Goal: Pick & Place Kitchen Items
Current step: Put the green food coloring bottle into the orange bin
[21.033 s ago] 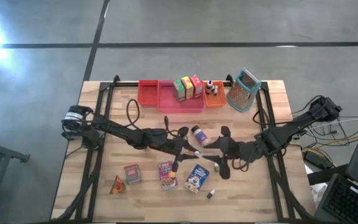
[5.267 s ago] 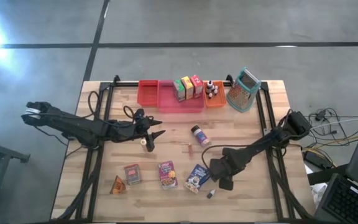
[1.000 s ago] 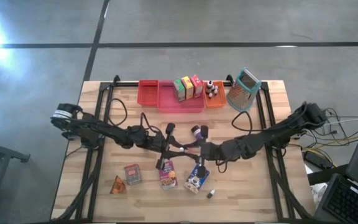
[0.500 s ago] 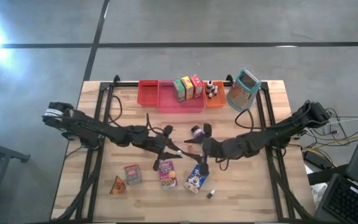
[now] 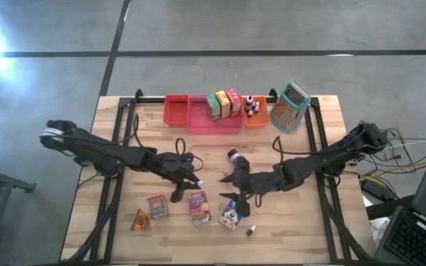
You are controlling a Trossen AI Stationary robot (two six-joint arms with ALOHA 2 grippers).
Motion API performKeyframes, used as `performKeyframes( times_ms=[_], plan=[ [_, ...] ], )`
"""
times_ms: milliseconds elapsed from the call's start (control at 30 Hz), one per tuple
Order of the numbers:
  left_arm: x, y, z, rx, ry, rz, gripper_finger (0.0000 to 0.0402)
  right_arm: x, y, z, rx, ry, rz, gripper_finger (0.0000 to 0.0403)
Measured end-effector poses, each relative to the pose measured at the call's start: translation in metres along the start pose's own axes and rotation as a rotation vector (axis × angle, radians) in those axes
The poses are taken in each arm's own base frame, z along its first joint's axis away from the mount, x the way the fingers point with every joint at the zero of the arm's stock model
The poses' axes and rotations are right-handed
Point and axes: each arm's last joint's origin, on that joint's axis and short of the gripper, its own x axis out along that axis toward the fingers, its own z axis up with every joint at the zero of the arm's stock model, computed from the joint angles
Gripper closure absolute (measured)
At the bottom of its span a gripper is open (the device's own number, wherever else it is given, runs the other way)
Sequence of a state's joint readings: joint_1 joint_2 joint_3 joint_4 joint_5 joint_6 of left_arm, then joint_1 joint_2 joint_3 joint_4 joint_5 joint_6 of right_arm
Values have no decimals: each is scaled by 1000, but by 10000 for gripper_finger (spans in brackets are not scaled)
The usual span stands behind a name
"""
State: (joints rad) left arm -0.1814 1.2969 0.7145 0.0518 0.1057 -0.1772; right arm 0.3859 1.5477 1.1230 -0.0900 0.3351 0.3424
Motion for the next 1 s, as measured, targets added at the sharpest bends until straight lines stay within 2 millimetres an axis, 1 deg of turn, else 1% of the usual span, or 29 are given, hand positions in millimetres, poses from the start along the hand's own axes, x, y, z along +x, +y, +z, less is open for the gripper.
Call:
performKeyframes(
  times_ms=[67,233,300,500,533,667,733,800,867,1000],
  plan=[
    [3,1,-4,-19,27,5,312,4,1,3,1,2,1,186],
    [5,1,-5,-27,38,-2,312,23,-1,-2,-17,57,-32,191],
    [5,1,-6,-31,51,-4,312,30,-1,2,-18,54,-24,193],
    [5,1,-7,-39,61,-17,312,52,-4,4,-63,93,-55,187],
    [5,1,-7,-39,63,-19,312,55,-4,7,-60,85,-55,184],
    [5,0,-7,-39,65,-25,312,65,-7,15,-64,121,-78,179],
    [5,0,-8,-38,68,-26,312,72,-9,13,-74,167,-97,177],
    [5,0,-8,-38,68,-26,312,78,-10,16,-71,180,-97,177],
    [5,0,-8,-38,67,-27,312,82,-12,17,-68,209,-83,180],
    [5,0,-7,-38,63,-27,312,88,-14,20,-62,212,-65,190]
  ],
)
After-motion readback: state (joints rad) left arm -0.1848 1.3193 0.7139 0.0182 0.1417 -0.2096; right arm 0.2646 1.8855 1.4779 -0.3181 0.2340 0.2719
